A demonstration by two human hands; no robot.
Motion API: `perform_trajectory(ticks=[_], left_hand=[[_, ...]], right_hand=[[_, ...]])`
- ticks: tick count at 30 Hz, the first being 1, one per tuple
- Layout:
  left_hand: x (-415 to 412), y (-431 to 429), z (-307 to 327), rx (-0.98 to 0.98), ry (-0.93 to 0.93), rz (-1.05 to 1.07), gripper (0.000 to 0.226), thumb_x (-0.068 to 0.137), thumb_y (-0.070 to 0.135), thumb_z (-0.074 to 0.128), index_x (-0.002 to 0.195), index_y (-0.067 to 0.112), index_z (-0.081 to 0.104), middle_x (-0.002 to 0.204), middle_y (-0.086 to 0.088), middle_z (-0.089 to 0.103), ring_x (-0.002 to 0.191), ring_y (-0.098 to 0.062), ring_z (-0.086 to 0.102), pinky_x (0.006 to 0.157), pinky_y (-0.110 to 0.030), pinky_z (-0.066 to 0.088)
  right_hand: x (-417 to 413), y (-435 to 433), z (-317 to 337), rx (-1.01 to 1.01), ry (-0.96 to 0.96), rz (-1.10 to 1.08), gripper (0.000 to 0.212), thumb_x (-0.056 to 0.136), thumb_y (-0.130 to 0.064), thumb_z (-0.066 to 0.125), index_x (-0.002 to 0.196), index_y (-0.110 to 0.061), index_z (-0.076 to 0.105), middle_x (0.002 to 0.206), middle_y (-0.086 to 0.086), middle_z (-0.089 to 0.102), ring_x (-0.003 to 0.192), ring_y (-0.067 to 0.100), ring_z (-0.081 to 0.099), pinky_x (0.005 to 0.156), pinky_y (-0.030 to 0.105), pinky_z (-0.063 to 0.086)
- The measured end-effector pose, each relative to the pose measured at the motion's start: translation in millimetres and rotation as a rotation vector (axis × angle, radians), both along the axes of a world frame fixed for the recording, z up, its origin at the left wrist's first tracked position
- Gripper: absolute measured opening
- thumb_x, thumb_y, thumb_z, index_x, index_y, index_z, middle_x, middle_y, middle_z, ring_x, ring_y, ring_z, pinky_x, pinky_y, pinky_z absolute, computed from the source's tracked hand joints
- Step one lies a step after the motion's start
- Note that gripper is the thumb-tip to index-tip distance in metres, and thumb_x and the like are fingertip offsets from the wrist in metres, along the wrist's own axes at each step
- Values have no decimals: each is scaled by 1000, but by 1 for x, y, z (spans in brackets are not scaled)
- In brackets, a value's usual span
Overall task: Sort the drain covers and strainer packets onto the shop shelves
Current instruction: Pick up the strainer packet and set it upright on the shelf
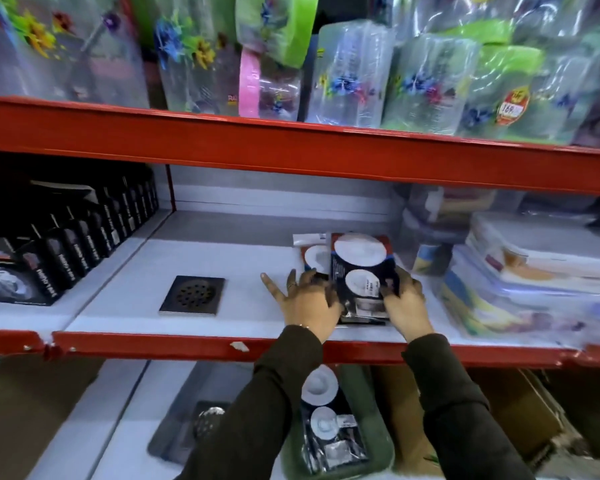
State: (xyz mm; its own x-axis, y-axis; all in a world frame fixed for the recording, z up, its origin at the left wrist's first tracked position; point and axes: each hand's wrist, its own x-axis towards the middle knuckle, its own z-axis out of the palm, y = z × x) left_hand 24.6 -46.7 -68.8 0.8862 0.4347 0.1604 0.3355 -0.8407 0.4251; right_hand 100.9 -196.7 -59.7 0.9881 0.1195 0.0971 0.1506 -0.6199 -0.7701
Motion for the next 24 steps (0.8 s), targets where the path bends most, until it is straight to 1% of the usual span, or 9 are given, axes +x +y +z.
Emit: perform_trajectory(ticks=[2,4,7,10,13,16,20,22,24], left_hand=[[-8,2,-1,-39,-34,93,34,88,45,46,110,34,69,146,10,51,150,-29,26,97,-66,-38],[-14,4,-4,-54,-28,173,34,86,46,50,110,33,69,135,10,60,146,-30,34,97,-66,-38],[-17,0,-8,-51,41,224,32,88,48,50,108,30,68,107,4,72,128,-29,54,109,-71,-24],[-16,-5,-11,-29,35,224,28,89,45,50,102,29,68,92,2,74,116,-28,60,113,-71,-18],[-19,-12,-15,-31,16,211,24,85,41,50,90,27,70,84,2,72,108,-28,64,113,-70,-19],[-23,-23,-18,-28,-16,177,23,80,35,45,77,24,65,73,5,67,103,-28,65,111,-69,-21],[-27,-34,-21,21,-44,161,25,82,28,45,87,25,69,71,5,66,98,-26,66,110,-66,-24],[-27,-35,-20,40,-47,154,25,84,29,45,90,26,69,73,5,68,96,-24,67,111,-66,-23],[-28,-32,-19,43,-51,135,26,85,34,43,87,27,68,74,4,68,97,-24,67,112,-67,-22]], right_hand=[[4,6,2,77,-46,83,51,96,-11,51,146,-17,43,140,19,46,132,37,45,114,41,33],[8,15,1,36,-27,178,49,96,-10,51,144,-18,45,142,15,49,131,34,48,112,38,36],[13,20,-7,-113,34,255,42,95,-12,51,137,-12,50,137,18,58,123,37,55,104,39,45],[13,14,-13,-88,30,238,37,95,-10,52,131,-9,54,129,18,63,116,36,59,93,33,45],[10,-3,-17,-58,39,234,36,90,-5,55,126,-9,58,122,18,67,111,35,61,85,28,44],[6,-23,-19,-74,28,222,34,86,1,57,119,-5,62,116,18,70,107,34,64,82,27,42],[-3,-39,-20,-138,34,221,28,86,-1,56,112,-7,64,109,18,71,105,35,65,84,32,47],[-8,-38,-16,-196,41,203,30,87,-6,54,116,-11,61,115,15,68,111,37,61,97,41,47],[-12,-34,-12,-261,32,159,39,87,-10,53,125,-16,57,130,15,61,125,37,53,109,50,37]])
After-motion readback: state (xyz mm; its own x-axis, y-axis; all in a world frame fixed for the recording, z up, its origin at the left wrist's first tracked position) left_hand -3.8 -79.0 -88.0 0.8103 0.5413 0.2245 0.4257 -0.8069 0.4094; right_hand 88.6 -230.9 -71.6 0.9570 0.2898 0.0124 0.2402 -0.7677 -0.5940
